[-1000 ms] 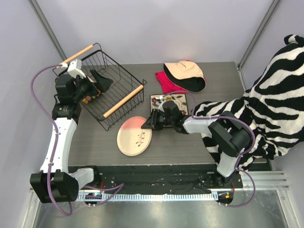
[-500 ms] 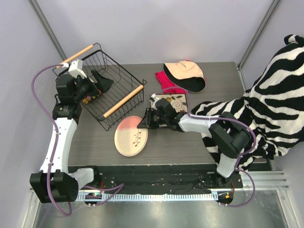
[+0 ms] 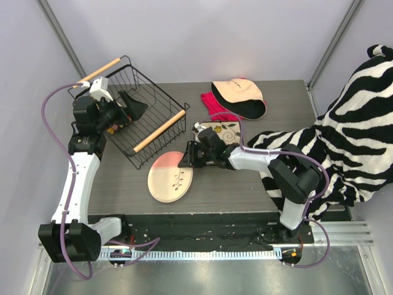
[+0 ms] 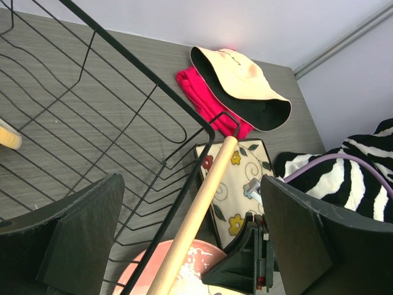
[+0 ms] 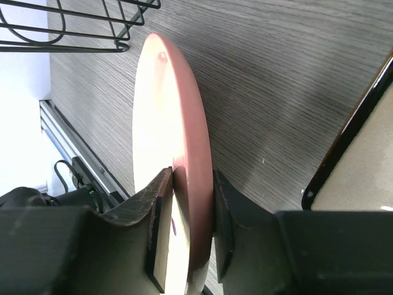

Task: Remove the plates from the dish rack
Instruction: Place the plate at the center of the board.

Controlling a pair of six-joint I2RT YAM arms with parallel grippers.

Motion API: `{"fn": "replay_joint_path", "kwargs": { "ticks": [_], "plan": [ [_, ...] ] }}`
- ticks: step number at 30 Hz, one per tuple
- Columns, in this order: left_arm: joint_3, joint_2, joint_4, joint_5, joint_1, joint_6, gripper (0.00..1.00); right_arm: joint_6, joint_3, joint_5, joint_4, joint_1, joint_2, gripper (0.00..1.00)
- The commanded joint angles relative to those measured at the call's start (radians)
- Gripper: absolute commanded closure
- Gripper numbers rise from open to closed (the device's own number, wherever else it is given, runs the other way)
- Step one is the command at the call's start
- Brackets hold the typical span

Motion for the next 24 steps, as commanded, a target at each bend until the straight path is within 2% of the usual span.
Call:
{"fn": "replay_joint_path", "kwargs": {
  "ticks": [1,8,20,24],
  "plan": [
    [0.026,-0.004,0.018,0.016,-0.006,0.008,0.03,-0.071,0.028,0.053,-0.081,0.021,0.03,0.65],
    [0.027,-0.004,0.02,0.014,-0.009,0.008,0.02,-0.083,0.054,0.066,-0.096,0.035,0.064,0.59],
    [0.027,-0.004,0.017,0.016,-0.017,0.01,0.03,-0.082,0.125,0.095,-0.096,0.041,0.139,0.58],
    [0.029,-0.005,0.015,0.016,-0.017,0.011,0.02,-0.091,0.134,0.103,-0.096,0.044,0.157,0.5]
  ]
}}
